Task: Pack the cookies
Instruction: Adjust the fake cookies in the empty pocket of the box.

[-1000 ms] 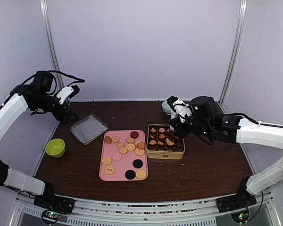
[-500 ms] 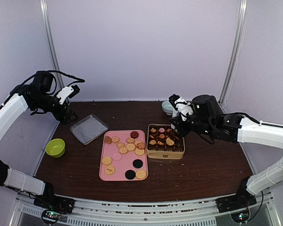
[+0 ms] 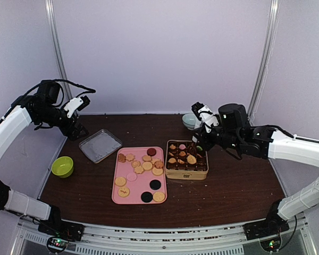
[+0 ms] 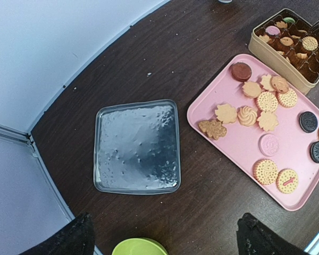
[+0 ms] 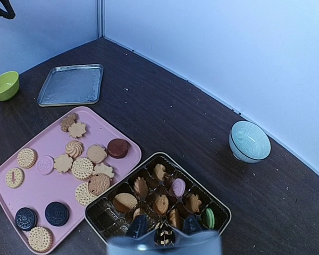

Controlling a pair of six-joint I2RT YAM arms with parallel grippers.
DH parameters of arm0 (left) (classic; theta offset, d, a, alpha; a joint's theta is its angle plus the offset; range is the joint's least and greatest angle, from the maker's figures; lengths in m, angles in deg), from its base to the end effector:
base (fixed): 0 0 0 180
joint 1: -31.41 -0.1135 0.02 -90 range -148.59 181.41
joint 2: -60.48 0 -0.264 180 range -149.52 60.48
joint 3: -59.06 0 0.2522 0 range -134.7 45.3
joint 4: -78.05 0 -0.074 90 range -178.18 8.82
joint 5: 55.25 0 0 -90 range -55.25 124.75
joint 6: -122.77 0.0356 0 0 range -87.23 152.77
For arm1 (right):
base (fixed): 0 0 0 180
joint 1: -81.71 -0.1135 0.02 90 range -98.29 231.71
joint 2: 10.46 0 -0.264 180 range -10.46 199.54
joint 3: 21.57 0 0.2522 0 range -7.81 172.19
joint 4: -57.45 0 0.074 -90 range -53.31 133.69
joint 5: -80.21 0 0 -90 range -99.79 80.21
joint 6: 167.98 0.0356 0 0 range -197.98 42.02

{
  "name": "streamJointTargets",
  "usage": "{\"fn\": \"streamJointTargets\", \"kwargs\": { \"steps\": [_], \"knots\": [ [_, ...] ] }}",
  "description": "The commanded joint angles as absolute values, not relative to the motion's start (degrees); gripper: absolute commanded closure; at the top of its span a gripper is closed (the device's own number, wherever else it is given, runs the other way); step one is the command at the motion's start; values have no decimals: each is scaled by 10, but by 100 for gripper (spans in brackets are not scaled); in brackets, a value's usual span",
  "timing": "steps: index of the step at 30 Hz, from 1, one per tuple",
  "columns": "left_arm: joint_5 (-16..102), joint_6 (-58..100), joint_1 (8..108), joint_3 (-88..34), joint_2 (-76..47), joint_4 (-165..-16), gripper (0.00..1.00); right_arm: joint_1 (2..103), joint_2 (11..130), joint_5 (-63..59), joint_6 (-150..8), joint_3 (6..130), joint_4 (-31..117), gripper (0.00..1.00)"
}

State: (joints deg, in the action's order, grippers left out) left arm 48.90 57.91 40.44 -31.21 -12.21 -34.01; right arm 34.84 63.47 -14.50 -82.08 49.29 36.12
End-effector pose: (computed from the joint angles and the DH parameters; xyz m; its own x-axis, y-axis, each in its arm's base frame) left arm 0.2466 -0.0480 0.3581 -0.5584 0.5059 -0.6575 0.6003 0.7934 0.1006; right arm 0.2062 0.2158 0.3085 -0.2334 -0.3533 -0.9059 -0.6947 0.7125 -0.0989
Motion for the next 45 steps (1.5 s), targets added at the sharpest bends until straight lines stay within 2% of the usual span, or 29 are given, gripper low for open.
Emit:
{"fn": "streamJointTargets", "kwargs": {
  "steps": [1, 11, 21, 45],
  "knots": [
    [497, 585, 402, -321, -120, -343, 5, 352, 648, -137, -809, 487, 384, 84],
    [496, 585, 401, -321, -120, -343, 5, 352, 661, -138, -807, 474, 383, 85],
    [501, 586, 401, -318, -118, -342, 5, 363, 621, -131, -809, 508, 379, 85],
    [499, 589, 401, -315, -119, -342, 5, 371, 665, -122, -801, 468, 386, 88]
  ]
}}
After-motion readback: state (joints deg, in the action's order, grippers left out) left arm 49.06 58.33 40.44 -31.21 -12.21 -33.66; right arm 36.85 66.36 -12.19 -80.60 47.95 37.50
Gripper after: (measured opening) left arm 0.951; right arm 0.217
